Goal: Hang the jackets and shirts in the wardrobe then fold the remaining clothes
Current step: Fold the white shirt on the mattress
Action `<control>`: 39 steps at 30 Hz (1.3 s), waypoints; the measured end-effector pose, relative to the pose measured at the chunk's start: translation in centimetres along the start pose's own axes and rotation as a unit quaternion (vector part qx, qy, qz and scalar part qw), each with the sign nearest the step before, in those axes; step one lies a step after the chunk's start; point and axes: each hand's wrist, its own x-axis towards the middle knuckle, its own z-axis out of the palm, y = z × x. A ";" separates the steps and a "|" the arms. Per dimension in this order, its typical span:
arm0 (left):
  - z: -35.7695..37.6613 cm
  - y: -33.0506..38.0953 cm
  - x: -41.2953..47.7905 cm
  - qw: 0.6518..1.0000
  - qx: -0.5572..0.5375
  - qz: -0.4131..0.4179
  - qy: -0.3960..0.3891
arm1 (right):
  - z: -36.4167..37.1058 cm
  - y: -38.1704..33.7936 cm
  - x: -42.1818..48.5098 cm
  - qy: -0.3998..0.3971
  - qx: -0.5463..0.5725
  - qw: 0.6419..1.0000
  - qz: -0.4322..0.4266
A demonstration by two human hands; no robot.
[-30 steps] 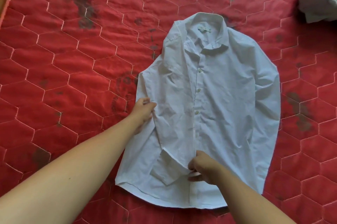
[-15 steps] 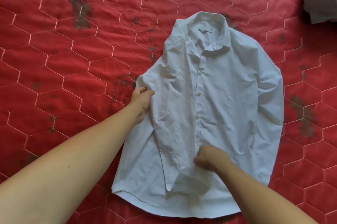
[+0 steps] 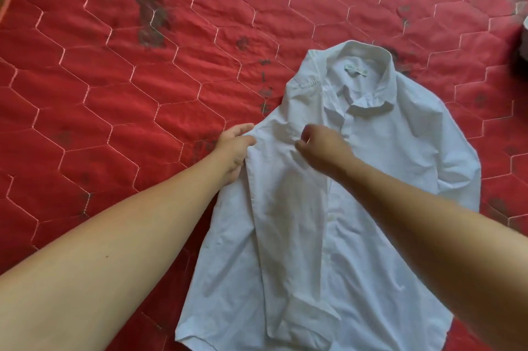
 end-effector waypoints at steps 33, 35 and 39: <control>-2.0 -14.9 -15.0 0.719 0.596 0.105 -0.342 | 19.0 9.6 -26.0 -0.084 -0.104 0.976 -0.172; -1.9 -15.6 -15.9 0.663 0.643 0.110 -0.368 | 19.4 9.3 -27.2 -0.154 -0.091 0.960 -0.214; -1.7 -16.7 -16.8 0.504 0.760 0.143 -0.385 | 18.8 8.0 -28.9 -0.224 -0.016 0.956 -0.187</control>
